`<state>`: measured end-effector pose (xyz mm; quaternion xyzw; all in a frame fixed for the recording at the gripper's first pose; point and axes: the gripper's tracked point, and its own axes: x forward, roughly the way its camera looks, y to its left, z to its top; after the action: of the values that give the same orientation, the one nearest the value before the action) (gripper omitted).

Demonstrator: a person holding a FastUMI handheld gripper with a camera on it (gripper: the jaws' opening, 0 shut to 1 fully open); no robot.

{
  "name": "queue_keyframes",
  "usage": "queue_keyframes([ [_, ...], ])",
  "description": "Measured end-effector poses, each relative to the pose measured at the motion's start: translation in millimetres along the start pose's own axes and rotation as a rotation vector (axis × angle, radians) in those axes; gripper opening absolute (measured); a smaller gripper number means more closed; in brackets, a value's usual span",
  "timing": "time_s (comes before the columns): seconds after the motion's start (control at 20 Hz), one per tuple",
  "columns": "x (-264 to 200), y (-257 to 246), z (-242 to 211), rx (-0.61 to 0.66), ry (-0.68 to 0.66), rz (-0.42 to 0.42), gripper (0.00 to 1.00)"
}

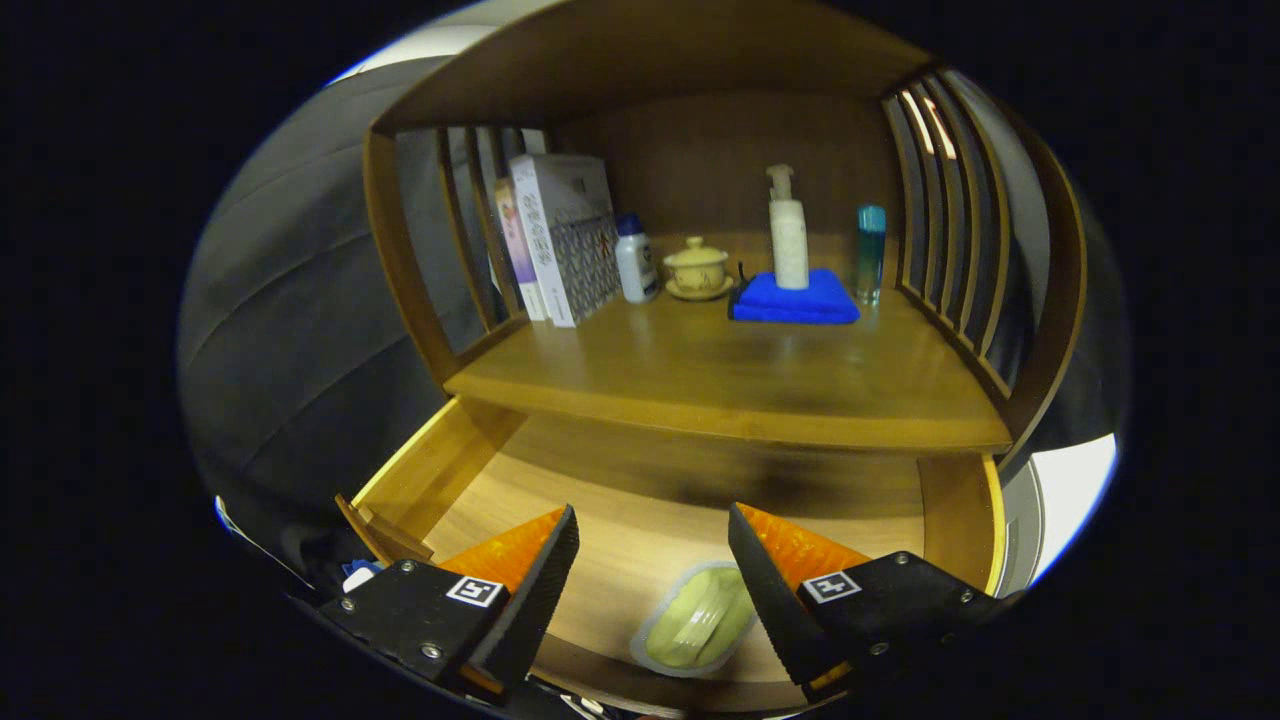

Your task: Pull open the drawer, take out the items inside it, and place them on the countertop above the cabinet.

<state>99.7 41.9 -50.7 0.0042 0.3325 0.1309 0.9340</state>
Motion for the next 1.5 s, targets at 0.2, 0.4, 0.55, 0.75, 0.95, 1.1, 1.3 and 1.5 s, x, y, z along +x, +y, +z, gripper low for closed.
queue_keyframes([
  [0.2,12,-23,-19,-0.028,0.087,-0.043,0.92],
  [0.4,22,-37,-46,0.025,0.199,-0.057,0.92],
  [0.55,25,-43,-56,0.057,0.248,-0.069,0.9],
  [0.75,28,-44,-73,0.129,0.32,-0.068,0.81],
  [0.95,33,-52,-83,0.149,0.34,-0.099,0.67],
  [1.1,35,-52,-82,0.165,0.339,-0.1,0.59],
  [1.3,32,-49,-70,0.181,0.307,-0.072,0.3],
  [1.5,30,-46,-69,0.167,0.287,-0.056,0.25],
])
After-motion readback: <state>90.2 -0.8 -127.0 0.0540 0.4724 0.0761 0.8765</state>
